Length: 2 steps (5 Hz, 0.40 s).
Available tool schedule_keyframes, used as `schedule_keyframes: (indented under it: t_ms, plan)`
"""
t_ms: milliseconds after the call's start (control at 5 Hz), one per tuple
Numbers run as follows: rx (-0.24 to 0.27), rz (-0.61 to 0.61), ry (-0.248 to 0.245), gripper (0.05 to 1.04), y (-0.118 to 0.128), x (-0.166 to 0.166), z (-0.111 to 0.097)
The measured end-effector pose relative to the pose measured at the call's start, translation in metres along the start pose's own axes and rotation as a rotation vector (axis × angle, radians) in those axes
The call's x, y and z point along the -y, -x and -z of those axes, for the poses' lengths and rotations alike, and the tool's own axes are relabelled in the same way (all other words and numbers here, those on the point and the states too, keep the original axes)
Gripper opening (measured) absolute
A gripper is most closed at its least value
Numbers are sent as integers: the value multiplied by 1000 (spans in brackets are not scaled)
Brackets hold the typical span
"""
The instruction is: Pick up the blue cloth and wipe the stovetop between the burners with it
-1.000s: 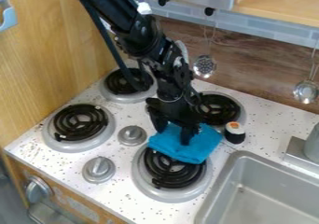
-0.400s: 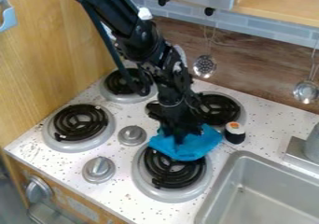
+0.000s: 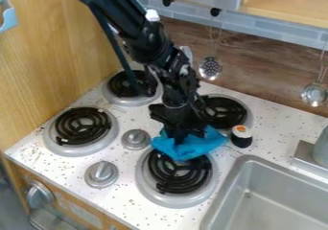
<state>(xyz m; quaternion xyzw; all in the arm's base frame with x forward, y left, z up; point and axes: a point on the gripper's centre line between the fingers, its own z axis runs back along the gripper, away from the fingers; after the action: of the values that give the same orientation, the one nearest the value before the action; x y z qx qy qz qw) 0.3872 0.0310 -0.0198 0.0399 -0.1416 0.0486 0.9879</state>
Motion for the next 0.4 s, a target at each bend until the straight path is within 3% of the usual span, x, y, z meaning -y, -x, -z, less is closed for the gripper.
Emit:
schedule_keyframes:
  t_ms: [400]
  plan:
    - [-2, 16, -76, 80, 3, -12, 0]
